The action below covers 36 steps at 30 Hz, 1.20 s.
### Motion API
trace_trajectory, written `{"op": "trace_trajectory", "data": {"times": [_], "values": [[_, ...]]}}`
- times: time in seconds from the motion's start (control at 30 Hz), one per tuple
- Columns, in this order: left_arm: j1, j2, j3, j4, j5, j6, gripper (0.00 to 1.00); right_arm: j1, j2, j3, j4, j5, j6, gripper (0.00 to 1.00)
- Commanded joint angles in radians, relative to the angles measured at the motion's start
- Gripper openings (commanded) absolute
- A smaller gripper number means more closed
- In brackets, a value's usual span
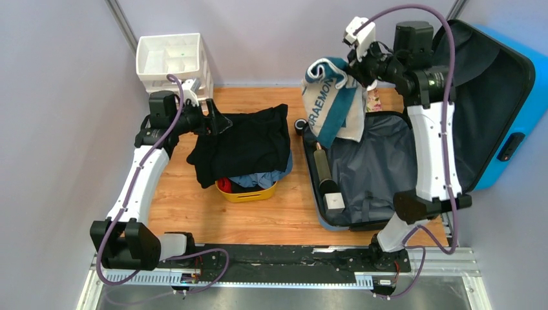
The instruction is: Open, take out, and arrange the luggage
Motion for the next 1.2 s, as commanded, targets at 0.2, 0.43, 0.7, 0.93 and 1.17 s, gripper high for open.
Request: {"op": "trace_trajectory", "data": {"times": [0.2, 0.43, 0.7, 0.93, 1.17], "values": [[0.005, -0.047, -0.073, 0.081, 0.038, -0.059, 0.89, 0.045, 0.275, 0.206, 0.621, 0.087, 0.093, 0.0], [0.033, -0.05, -0.09, 0.083, 0.04, -0.064, 0.89, 0.132, 0.379, 0.268, 0.89, 0.052, 0.142, 0.0], [0.178, -0.045, -0.124, 0.077, 0.072, -0.133, 0.89, 0.289, 0.286, 0.124, 0.883, -0.076, 0.122, 0.0], [0.275, -0.045, -0.066, 0.015, 0.124, -0.087, 0.89, 0.488, 0.03, -0.445, 0.596, -0.155, -0.002, 0.0], [0.296, -0.09, -0.105, -0.02, 0.199, -0.004, 0.89, 0.738, -0.142, -0.827, 0.458, -0.087, -0.04, 0.0]]}}
